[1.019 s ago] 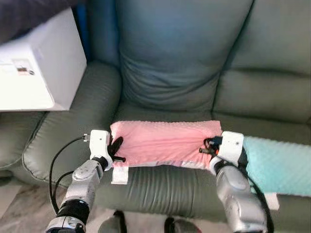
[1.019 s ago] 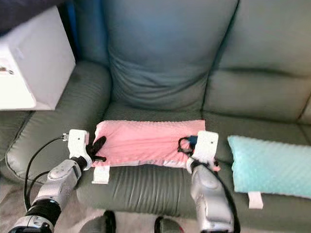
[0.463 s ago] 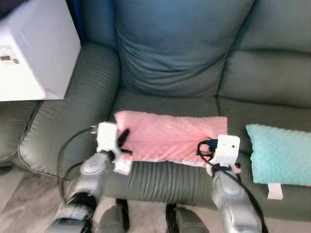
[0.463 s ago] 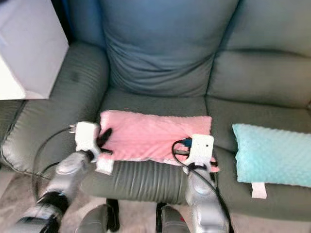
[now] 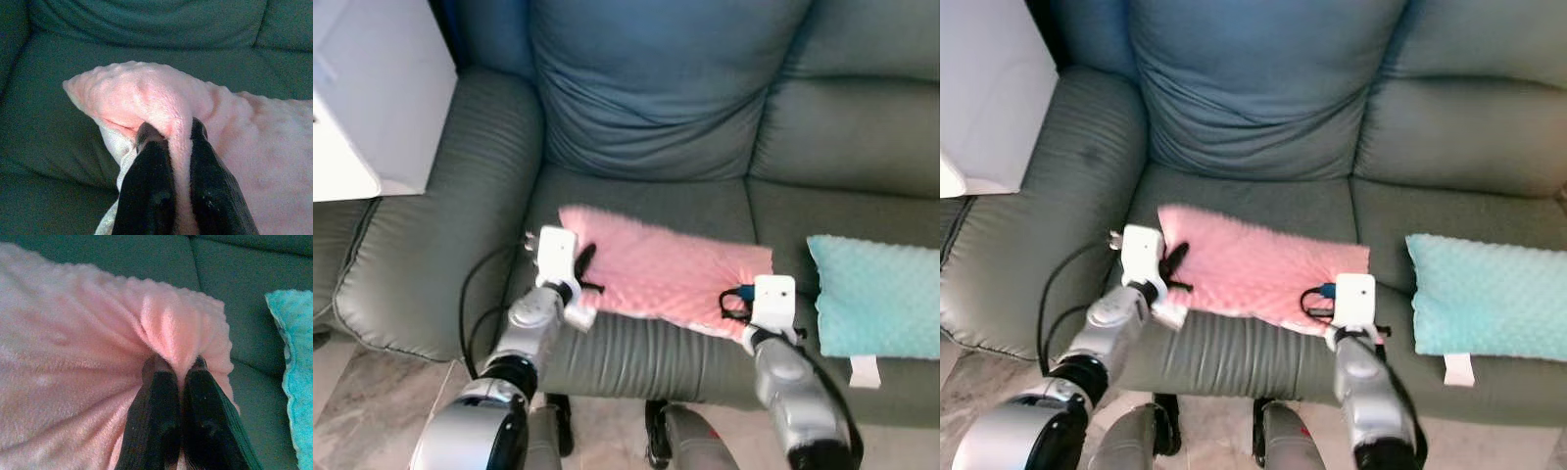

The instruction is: Move the pillow to the sofa

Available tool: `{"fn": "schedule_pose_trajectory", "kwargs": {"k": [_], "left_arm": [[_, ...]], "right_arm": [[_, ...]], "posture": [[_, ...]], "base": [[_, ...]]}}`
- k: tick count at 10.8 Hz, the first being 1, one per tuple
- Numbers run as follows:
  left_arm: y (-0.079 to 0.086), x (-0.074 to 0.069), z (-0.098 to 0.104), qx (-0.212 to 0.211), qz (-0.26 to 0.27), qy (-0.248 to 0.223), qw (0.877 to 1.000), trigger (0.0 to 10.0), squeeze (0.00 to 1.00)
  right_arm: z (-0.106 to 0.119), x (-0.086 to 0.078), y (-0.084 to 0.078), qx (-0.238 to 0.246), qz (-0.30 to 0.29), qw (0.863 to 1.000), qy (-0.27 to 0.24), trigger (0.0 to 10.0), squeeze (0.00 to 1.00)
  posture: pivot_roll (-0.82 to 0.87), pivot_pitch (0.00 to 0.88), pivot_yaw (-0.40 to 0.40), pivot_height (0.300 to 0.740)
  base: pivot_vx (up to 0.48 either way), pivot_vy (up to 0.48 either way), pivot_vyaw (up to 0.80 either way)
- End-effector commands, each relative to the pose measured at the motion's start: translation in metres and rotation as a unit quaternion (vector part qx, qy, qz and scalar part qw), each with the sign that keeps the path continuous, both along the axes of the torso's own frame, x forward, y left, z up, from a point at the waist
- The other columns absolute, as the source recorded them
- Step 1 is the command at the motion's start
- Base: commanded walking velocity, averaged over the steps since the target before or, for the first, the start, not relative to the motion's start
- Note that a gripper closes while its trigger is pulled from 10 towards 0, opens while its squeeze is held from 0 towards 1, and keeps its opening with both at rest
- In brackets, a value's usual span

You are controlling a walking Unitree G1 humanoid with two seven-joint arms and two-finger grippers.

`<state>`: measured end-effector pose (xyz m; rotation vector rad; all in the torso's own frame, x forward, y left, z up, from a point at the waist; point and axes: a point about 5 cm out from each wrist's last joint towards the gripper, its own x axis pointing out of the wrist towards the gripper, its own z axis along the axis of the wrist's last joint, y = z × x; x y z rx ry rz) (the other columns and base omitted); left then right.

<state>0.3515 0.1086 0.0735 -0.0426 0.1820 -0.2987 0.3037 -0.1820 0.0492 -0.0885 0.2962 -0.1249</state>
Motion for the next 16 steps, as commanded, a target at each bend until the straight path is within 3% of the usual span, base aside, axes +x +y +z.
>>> {"fn": "schedule_pose_trajectory", "kwargs": {"k": [1,5,7,10,11,12,16], "left_arm": [[0.001,0.000,-0.001,0.013,0.011,0.000,1.000,10.0,0.00],[0.017,0.012,0.011,0.023,0.085,-0.008,0.996,10.0,0.00],[0.015,0.023,0.030,0.021,0.096,-0.027,0.995,10.0,0.00],[0.014,0.028,0.040,-0.001,0.106,-0.038,0.994,10.0,0.00],[0.017,0.027,0.037,0.004,0.114,-0.033,0.993,10.0,0.62],[0.019,0.026,0.035,0.005,0.121,-0.029,0.992,10.0,1.00],[0.022,0.024,0.030,0.014,0.132,-0.022,0.991,10.0,1.00]], "right_arm": [[-0.005,0.001,-0.007,0.002,-0.001,1.000,0.001,10.0,0.00],[0.011,0.019,-0.019,-0.037,0.013,0.998,-0.040,10.0,0.00],[0.032,0.034,-0.027,-0.059,0.005,0.994,-0.090,10.0,0.00],[0.041,0.040,-0.029,-0.071,0.006,0.991,-0.114,10.0,0.00],[0.037,0.039,-0.026,-0.064,0.011,0.992,-0.112,10.0,0.76],[0.035,0.038,-0.024,-0.063,0.016,0.991,-0.114,10.0,1.00],[0.031,0.036,-0.019,-0.068,0.022,0.991,-0.115,10.0,1.00]], "posture": [[-0.20,0.400,-0.015,0.740],[-0.22,0.417,-0.026,0.740],[-0.22,0.425,-0.024,0.740],[-0.23,0.443,-0.032,0.740],[-0.24,0.446,-0.033,0.740],[-0.24,0.449,-0.034,0.740],[-0.24,0.449,-0.033,0.740]], "base": [[0.000,0.000,0.00],[0.000,0.000,0.00],[0.000,0.000,0.00],[0.000,0.000,0.00],[0.000,0.000,0.00],[0.000,0.000,0.00],[0.000,0.000,0.00]]}}
